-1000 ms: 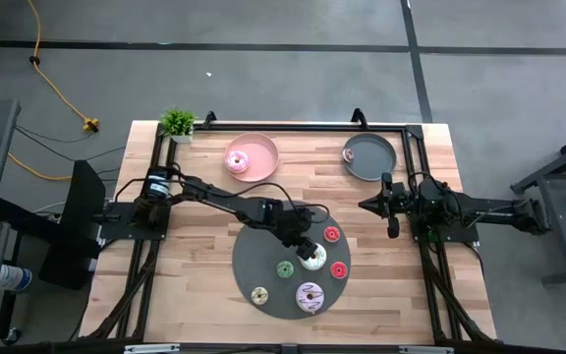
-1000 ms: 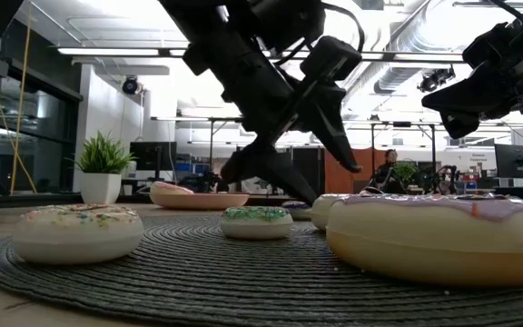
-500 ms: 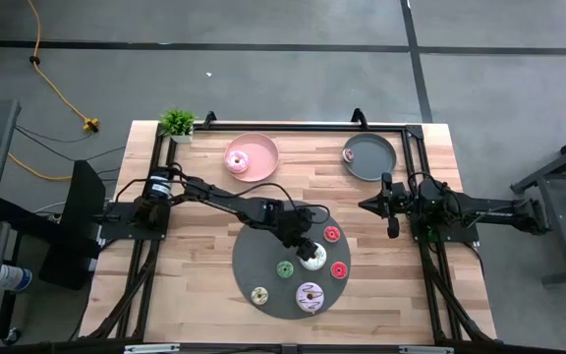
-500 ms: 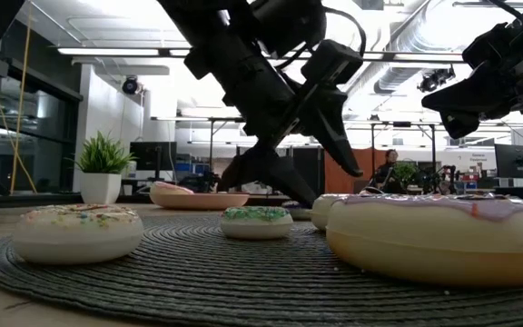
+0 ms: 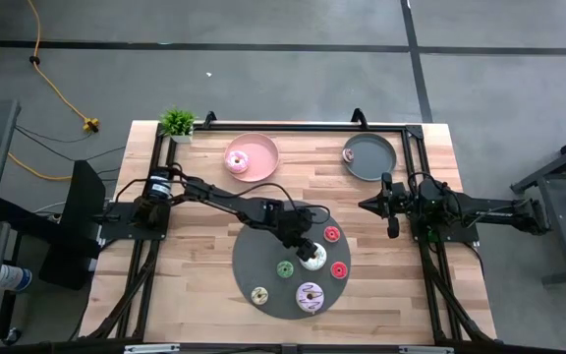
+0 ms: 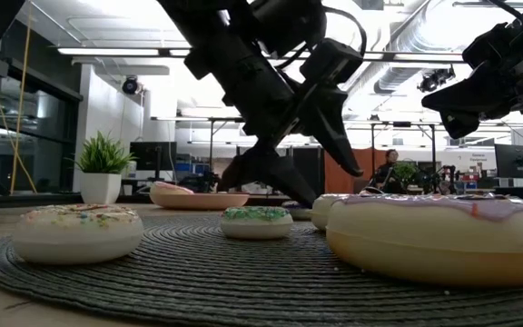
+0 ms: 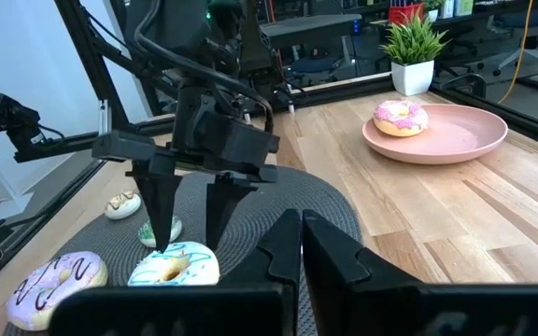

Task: Pick & Place donuts
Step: Put the large white donut on the pink plate

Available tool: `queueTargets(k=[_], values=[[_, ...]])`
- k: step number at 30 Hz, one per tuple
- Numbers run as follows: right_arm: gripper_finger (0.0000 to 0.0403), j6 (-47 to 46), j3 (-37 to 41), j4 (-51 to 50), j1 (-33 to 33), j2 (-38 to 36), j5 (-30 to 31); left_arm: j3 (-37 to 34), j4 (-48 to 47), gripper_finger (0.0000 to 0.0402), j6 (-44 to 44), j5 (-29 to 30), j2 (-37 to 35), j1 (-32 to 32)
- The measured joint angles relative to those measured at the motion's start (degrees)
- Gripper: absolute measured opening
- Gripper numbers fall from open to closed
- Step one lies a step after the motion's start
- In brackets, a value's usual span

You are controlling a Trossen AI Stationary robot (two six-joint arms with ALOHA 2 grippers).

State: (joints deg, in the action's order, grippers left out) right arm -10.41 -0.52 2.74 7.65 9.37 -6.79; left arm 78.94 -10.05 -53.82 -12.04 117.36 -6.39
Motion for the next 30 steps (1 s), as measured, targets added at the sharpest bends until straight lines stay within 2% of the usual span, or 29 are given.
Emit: queueTargets(k=[23, 30], values=[[0.0007, 0.0, 0.0, 0.0, 0.0, 0.0, 0.0, 0.0, 5.9, 0.0248, -0.9, -8.2, 3.6, 0.0], [0.0009, 0.0, 0.0, 0.0, 0.0, 0.0, 0.0, 0.0, 6.1, 0.0248, -0.9, -8.2, 3.6, 0.0]])
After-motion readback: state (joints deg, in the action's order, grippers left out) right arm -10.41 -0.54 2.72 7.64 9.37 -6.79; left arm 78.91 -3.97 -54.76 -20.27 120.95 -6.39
